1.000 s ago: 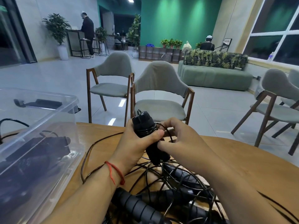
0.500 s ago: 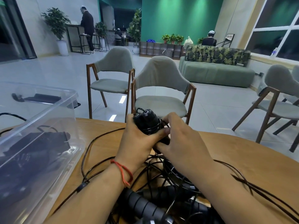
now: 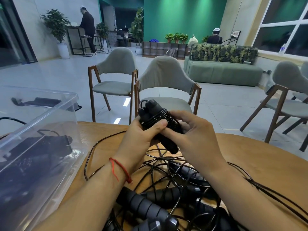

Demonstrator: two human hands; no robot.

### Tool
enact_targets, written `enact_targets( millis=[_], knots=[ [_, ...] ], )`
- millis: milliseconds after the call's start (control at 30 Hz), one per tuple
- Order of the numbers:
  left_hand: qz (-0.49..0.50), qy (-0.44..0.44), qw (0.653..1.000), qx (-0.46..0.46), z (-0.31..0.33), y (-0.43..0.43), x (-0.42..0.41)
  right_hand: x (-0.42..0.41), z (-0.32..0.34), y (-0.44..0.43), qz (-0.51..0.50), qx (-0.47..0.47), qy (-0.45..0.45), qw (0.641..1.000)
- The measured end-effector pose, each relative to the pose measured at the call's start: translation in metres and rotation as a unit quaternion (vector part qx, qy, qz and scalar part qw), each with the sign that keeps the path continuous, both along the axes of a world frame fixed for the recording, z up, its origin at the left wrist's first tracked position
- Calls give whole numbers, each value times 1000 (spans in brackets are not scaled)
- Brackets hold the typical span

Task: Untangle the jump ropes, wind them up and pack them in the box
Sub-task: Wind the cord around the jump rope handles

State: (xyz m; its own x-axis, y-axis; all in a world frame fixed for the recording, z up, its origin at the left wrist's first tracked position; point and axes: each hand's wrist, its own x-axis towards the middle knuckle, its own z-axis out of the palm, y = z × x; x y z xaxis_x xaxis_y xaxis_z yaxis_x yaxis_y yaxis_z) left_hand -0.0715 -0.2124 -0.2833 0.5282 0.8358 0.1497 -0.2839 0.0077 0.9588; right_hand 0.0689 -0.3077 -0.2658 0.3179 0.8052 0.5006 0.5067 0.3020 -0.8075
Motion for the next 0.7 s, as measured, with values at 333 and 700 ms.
enact_targets(
  millis=[333, 700],
  knots=[
    [117, 18, 993, 16, 8, -6, 4, -3, 1, 4, -35, -20, -204, 978],
    [168, -3, 986, 7, 65, -23, -7, -24, 57, 20, -69, 3, -309, 949]
  ],
)
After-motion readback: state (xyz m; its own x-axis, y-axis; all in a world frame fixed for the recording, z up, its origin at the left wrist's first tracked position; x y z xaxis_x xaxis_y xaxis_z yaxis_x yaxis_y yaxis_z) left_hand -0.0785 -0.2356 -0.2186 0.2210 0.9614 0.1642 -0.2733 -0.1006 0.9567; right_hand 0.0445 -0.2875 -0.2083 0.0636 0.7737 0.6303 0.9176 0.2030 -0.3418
